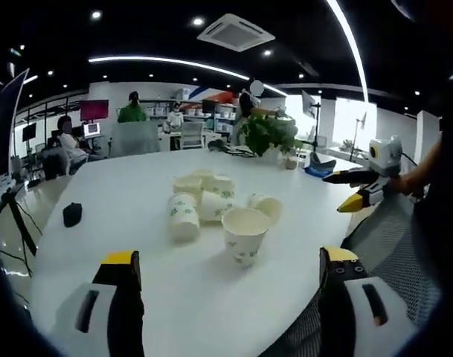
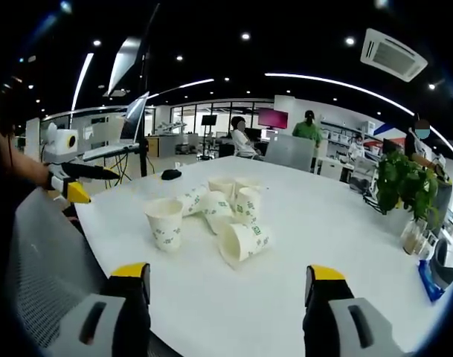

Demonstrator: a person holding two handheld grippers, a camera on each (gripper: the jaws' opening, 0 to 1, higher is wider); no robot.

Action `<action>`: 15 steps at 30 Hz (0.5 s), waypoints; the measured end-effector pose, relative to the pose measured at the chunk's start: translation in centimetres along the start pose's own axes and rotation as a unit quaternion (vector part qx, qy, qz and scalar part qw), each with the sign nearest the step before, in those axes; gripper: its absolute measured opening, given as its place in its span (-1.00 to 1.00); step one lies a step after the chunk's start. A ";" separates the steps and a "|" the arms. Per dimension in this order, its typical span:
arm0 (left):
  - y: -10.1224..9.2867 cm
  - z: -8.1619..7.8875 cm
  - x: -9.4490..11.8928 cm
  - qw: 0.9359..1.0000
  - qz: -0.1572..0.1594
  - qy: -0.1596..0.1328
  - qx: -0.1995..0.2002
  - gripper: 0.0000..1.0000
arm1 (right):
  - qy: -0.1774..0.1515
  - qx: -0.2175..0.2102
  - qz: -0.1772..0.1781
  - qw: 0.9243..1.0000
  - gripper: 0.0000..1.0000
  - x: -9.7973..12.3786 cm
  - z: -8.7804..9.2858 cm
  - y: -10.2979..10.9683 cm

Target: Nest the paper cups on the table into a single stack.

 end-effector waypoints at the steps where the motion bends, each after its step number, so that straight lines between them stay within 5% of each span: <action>1: -0.2 -0.1 -0.1 1.000 0.001 0.004 -0.008 0.98 | 0.001 0.001 0.000 1.000 0.74 0.0 0.0 0.1; 8: -0.2 0.3 -0.1 1.000 0.005 0.008 -0.008 0.98 | 0.000 0.001 0.007 1.000 0.90 0.1 -0.3 0.0; 15: -0.5 -0.1 -0.1 1.000 0.007 -0.018 -0.001 0.98 | -0.002 -0.002 0.002 1.000 0.99 0.0 -0.4 0.1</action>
Point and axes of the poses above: the point that each gripper's makers call its tool centre point, and the gripper's own axes: x roughly backward along the fingers, y roughly to its left, z roughly out of its underside, the point moved 4 cm from there along x, roughly backward along the fingers, and after that the axes turned 13 degrees about x, right-handed, at the moved point
